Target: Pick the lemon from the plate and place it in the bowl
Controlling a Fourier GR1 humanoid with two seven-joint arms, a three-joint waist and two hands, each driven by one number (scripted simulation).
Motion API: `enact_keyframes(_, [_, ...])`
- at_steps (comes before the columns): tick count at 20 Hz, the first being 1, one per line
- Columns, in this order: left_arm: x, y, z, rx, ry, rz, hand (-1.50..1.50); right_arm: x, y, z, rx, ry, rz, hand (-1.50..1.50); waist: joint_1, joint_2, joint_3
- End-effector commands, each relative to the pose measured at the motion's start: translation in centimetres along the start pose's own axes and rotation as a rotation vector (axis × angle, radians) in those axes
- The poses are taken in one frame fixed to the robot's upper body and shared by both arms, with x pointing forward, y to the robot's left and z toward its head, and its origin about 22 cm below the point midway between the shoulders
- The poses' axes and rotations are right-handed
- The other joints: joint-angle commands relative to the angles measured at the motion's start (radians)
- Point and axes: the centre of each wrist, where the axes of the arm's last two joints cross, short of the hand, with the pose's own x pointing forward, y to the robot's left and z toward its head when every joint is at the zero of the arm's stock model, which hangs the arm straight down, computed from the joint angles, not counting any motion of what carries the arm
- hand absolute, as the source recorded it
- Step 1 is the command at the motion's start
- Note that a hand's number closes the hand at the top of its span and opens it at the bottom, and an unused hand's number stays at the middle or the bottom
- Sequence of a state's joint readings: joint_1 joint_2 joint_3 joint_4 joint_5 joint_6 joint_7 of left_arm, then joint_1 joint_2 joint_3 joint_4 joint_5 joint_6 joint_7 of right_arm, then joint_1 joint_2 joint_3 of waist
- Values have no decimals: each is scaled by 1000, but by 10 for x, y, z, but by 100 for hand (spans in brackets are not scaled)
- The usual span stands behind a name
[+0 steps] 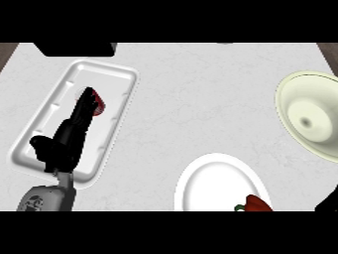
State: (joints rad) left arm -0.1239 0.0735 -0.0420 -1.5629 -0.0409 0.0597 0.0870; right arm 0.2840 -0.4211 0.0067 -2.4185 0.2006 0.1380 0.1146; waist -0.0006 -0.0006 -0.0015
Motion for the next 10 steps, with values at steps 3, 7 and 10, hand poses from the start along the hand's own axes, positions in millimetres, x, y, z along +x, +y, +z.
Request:
enact_keyframes(3, [-5,-7,-7,-26,11,4,0,56,-30,-22,-79,7,64,150,6,3,-2])
enact_keyframes(7, [5,-16,6,-16,6,1,0,46,-50,-52,-117,59,88,150,5,0,1])
enact_keyframes(10, [2,-32,-15,-25,-13,13,0,29,-64,-98,-139,103,108,150,12,4,0])
